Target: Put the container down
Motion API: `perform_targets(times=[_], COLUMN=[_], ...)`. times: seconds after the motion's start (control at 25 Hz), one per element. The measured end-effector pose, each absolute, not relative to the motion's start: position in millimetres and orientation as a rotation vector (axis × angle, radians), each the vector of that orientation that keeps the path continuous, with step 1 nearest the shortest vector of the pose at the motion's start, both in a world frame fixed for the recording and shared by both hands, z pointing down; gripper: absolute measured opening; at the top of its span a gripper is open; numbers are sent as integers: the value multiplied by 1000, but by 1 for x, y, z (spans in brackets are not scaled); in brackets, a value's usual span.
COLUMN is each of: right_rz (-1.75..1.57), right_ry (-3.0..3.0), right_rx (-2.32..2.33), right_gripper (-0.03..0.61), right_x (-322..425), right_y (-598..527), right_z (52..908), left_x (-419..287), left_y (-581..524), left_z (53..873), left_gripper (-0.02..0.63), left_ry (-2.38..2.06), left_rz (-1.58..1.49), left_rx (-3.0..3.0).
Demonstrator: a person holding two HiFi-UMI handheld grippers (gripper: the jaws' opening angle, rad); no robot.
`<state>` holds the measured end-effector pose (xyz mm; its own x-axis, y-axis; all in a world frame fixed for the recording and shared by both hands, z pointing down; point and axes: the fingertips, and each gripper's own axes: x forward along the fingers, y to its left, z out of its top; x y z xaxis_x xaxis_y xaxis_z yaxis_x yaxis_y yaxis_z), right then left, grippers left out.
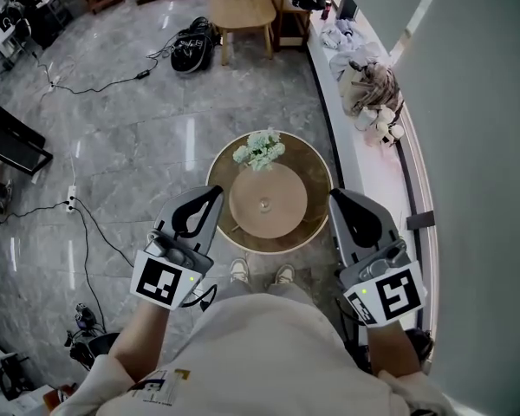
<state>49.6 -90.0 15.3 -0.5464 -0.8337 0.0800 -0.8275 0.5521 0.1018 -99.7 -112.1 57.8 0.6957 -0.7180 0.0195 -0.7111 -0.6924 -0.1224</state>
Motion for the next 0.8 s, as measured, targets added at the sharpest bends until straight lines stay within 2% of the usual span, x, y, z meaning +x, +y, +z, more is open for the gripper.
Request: perform_targets(times=[0.8], right_rz=[-79], right_ry=[-2668], right_rx=[1451], right_gripper=[6], right_x=[46], right_y=[-94], right_z=[13], left_x=[-93], left_y=[-111], left_z=[47], left_gripper=[8], left_ry=[1133], left_rz=[-84], left_rx=[-2794])
